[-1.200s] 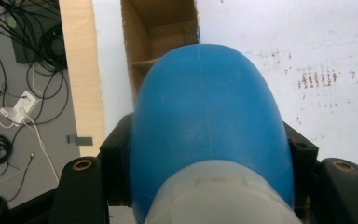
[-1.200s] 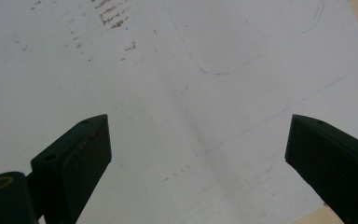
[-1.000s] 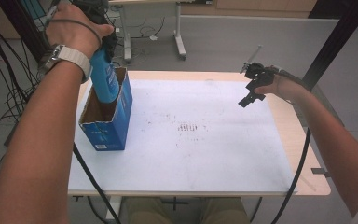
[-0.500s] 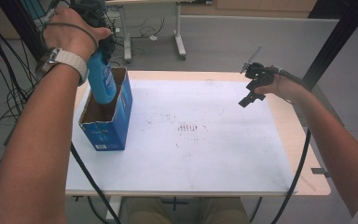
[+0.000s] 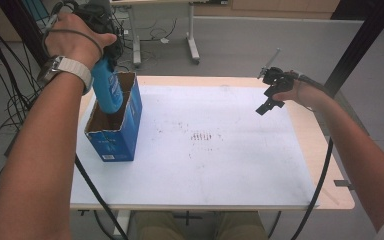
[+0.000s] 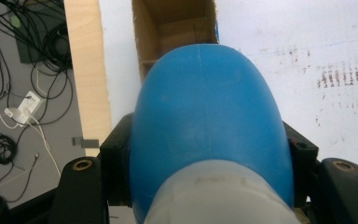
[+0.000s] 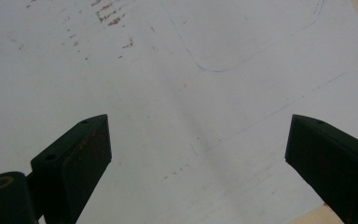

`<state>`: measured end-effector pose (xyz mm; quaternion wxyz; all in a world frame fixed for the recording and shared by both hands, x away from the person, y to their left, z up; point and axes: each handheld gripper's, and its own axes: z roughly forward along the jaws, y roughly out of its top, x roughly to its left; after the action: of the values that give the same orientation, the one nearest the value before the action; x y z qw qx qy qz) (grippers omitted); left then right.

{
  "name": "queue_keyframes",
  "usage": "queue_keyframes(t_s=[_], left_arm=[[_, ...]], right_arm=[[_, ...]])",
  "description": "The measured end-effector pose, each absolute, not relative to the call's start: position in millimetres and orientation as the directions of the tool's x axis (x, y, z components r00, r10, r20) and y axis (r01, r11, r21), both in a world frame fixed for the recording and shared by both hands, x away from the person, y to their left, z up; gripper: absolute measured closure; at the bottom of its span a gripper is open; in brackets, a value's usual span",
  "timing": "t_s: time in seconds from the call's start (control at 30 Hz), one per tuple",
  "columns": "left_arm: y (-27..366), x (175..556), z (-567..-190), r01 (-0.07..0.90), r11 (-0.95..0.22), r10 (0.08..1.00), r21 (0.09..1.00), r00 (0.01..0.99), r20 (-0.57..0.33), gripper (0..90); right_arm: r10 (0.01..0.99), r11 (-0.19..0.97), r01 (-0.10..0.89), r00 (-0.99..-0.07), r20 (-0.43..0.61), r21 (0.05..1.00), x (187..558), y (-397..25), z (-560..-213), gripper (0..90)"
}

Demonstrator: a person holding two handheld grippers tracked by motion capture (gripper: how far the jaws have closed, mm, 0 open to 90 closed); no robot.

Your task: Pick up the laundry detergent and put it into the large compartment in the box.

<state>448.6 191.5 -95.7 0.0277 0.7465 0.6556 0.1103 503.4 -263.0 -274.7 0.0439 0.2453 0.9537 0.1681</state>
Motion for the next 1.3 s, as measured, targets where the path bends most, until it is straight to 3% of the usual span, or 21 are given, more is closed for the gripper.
queue_keyframes(t_s=[1.3], left_arm=[[207.0,454.6,-143.7,0.979,-0.131,0.987,0.159,0.113,0.118,37.6]], right_arm=[[0.492,0.822,0.467,-0.871,0.008,0.326,504.8,-263.7,-281.9,6.9]])
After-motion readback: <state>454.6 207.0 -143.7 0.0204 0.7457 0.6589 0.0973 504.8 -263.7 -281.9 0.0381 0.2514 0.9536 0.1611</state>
